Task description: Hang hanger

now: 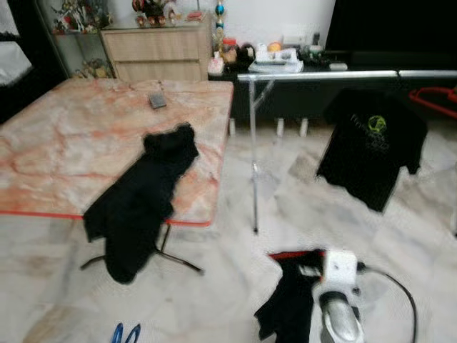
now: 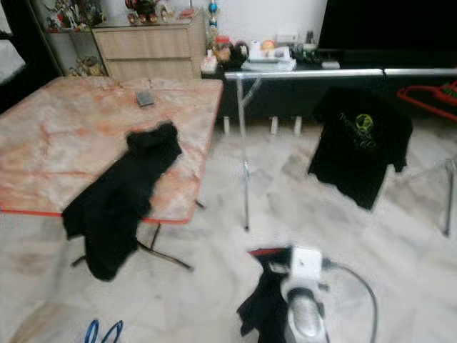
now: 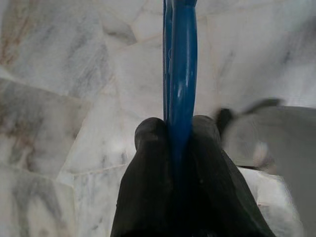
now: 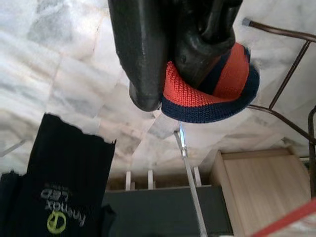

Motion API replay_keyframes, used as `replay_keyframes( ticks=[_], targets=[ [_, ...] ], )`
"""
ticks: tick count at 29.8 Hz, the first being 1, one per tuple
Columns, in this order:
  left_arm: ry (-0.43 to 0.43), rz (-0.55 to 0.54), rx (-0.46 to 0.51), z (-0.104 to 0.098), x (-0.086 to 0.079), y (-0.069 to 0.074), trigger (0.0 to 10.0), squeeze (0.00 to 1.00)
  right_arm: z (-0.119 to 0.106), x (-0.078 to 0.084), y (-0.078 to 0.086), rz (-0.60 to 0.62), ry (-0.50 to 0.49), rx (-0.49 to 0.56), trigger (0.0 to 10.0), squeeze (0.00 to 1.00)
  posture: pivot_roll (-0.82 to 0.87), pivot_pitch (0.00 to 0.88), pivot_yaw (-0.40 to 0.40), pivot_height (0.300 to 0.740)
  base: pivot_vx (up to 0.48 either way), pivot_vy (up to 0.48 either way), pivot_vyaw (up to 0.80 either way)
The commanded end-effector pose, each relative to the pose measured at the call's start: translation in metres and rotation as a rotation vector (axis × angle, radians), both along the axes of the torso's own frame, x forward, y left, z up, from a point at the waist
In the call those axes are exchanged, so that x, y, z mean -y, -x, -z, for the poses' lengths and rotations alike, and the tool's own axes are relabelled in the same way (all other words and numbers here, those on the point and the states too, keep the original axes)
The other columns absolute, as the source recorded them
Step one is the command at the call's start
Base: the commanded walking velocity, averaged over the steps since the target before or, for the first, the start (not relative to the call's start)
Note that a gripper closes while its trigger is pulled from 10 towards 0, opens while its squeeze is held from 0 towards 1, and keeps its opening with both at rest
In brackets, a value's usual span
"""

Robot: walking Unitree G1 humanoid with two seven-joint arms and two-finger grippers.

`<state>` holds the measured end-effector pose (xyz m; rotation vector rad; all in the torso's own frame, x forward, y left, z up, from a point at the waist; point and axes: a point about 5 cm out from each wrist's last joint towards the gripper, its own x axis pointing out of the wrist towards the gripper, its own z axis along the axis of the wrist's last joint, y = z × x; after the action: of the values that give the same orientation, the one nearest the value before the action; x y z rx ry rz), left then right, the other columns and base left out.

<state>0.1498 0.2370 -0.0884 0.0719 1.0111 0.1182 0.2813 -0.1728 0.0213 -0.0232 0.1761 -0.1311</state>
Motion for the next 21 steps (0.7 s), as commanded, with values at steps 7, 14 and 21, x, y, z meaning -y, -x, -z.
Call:
replay_keyframes(
  ticks=[7,14,21],
  targets=[
    [-0.016,-0.016,0.009,-0.0022,-0.0032,-0.004,10.0,0.0,-0.0146,-0.0116,-0.0089,-0.063,0.032,0.078,10.0,0.0,0.03,0.0,0.017,0.74,0.0,0.473,0.23],
    [-0.02,-0.016,0.015,-0.0036,-0.0038,-0.0071,10.0,0.0,-0.0171,-0.0102,-0.0104,-0.055,0.025,0.088,10.0,0.0,0.03,0.0,0.013,0.74,0.0,0.458,0.22],
    [-0.03,-0.015,0.016,-0.0048,-0.0094,-0.006,10.0,0.0,-0.0198,-0.0073,-0.0125,-0.048,0.032,0.097,10.0,0.0,0.03,0.0,0.01,0.74,0.0,0.0,0.0]
  ],
)
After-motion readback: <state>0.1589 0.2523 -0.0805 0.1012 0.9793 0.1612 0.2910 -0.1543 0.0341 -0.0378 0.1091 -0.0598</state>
